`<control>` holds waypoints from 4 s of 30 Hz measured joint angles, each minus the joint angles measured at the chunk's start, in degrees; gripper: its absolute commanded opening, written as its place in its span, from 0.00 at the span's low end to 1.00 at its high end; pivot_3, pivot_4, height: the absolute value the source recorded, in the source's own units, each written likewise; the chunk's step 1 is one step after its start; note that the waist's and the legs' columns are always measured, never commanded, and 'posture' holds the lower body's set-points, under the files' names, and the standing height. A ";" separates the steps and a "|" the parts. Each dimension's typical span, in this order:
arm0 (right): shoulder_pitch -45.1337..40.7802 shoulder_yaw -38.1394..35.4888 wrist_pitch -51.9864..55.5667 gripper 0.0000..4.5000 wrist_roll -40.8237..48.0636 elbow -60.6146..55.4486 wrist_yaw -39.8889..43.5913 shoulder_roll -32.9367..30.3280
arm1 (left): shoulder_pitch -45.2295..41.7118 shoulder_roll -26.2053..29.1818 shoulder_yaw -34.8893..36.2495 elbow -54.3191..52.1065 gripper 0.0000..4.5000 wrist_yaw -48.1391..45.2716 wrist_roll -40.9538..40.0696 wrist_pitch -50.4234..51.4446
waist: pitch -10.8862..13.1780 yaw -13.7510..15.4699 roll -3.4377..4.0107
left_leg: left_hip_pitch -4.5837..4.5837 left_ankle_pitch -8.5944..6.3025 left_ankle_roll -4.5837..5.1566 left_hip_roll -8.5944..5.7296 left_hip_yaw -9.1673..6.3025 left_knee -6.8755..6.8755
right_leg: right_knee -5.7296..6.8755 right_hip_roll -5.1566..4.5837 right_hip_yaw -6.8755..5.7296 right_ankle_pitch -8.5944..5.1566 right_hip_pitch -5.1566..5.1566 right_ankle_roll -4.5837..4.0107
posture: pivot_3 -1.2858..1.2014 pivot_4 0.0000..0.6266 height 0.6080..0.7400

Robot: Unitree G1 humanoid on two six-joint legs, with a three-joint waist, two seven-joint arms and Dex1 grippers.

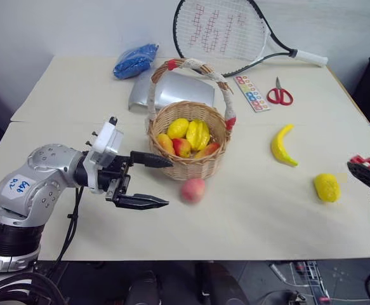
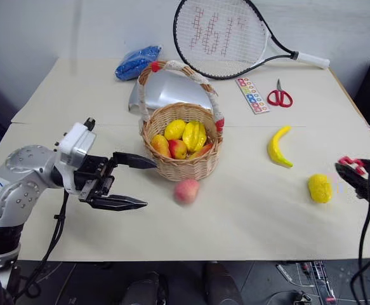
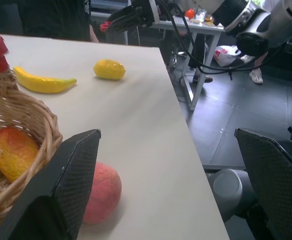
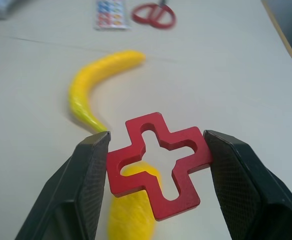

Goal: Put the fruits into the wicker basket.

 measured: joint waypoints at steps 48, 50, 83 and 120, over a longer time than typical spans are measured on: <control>-4.02 6.51 11.44 1.00 42.79 -24.90 29.08 -18.92 | 11.76 -18.53 -15.10 6.43 1.00 28.62 27.68 -11.40 | 0.21 0.59 -0.08 | 0.68 -0.44 0.66 0.03 -0.03 -0.37 | -0.68 -0.13 0.43 0.12 0.76 0.32 | 0.52 0.24 1.00; -3.00 6.39 11.19 1.00 42.73 -25.10 29.14 -18.77 | 11.77 -19.53 -16.76 8.48 1.00 27.92 28.96 -13.44 | 0.20 0.59 -0.07 | 0.70 -0.46 0.69 0.03 -0.03 -0.37 | -0.71 -0.14 0.42 0.13 0.81 0.33 | 0.52 0.24 1.00; -5.82 11.57 5.67 1.00 39.34 -23.84 27.35 -15.91 | 18.39 -5.63 -3.44 2.67 0.54 14.97 18.92 -6.54 | 0.24 -0.13 0.01 | 0.72 -0.46 0.69 0.12 -0.13 -0.42 | -0.79 -0.25 0.11 0.18 0.85 0.21 | 0.52 0.24 1.00; 1.17 8.19 -1.10 1.00 33.81 -25.25 8.91 -3.67 | -20.31 -11.72 -1.72 19.83 0.99 17.62 12.23 4.30 | 0.28 0.66 0.04 | -0.24 0.03 -0.01 0.07 -0.38 -0.21 | -0.25 -0.12 -0.05 0.08 -0.12 0.18 | 0.52 0.24 1.00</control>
